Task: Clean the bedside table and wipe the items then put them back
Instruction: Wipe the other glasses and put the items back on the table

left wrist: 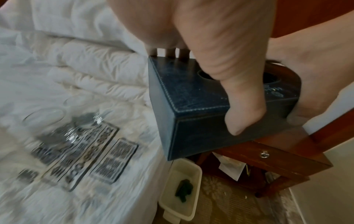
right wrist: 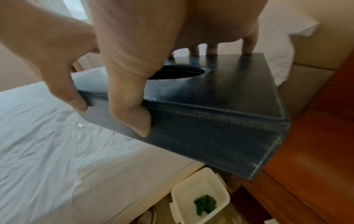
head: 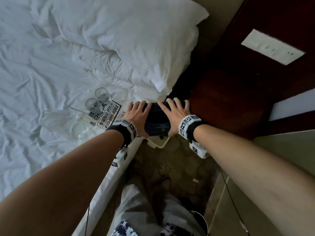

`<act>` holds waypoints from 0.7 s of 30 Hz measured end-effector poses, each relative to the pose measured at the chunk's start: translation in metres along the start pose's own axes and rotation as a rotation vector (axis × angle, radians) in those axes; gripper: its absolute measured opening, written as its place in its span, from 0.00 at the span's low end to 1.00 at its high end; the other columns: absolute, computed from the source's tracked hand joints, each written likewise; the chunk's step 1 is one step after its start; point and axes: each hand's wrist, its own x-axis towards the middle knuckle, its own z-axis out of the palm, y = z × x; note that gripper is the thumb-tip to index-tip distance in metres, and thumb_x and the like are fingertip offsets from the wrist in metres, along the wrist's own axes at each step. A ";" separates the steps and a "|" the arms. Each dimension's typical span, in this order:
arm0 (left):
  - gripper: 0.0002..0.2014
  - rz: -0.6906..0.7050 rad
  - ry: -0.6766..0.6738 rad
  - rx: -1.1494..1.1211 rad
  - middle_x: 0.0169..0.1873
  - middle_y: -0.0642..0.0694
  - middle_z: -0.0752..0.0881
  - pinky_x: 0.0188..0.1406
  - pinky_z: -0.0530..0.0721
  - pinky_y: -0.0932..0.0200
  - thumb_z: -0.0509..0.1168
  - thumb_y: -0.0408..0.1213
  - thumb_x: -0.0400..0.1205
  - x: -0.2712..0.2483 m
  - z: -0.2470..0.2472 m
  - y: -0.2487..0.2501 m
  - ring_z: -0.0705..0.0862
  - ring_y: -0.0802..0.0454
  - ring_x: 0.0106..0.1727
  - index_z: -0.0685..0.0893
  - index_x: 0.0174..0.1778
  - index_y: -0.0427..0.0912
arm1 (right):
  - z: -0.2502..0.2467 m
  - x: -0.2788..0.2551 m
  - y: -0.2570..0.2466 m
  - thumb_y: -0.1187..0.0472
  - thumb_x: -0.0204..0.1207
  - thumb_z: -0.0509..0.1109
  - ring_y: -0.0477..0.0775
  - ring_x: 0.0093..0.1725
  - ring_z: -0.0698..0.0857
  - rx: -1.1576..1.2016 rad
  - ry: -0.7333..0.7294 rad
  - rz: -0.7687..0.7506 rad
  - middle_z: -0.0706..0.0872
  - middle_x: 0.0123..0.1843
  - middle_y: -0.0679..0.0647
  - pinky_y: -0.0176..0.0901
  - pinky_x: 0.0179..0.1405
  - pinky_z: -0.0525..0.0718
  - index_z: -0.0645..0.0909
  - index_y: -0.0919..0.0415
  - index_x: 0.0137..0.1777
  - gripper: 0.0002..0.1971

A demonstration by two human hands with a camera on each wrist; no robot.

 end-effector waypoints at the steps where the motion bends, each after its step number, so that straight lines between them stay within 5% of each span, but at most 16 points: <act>1: 0.69 0.038 0.011 0.027 0.75 0.37 0.64 0.79 0.58 0.40 0.69 0.72 0.51 0.007 -0.011 0.011 0.65 0.37 0.74 0.50 0.83 0.41 | 0.000 -0.011 0.013 0.31 0.44 0.81 0.66 0.80 0.52 0.019 0.002 0.032 0.52 0.82 0.58 0.76 0.73 0.56 0.38 0.45 0.84 0.72; 11: 0.70 0.261 0.008 0.176 0.81 0.40 0.58 0.81 0.56 0.41 0.74 0.72 0.54 0.096 -0.101 0.106 0.59 0.39 0.80 0.44 0.85 0.45 | -0.006 -0.077 0.136 0.32 0.48 0.79 0.67 0.81 0.49 0.117 0.019 0.280 0.48 0.84 0.58 0.73 0.75 0.56 0.35 0.46 0.84 0.71; 21: 0.71 0.342 -0.099 0.153 0.84 0.45 0.50 0.81 0.58 0.38 0.79 0.65 0.56 0.226 -0.131 0.148 0.51 0.42 0.83 0.40 0.85 0.48 | 0.006 -0.033 0.242 0.33 0.48 0.80 0.67 0.81 0.50 0.171 -0.060 0.406 0.48 0.83 0.57 0.72 0.75 0.57 0.37 0.46 0.84 0.71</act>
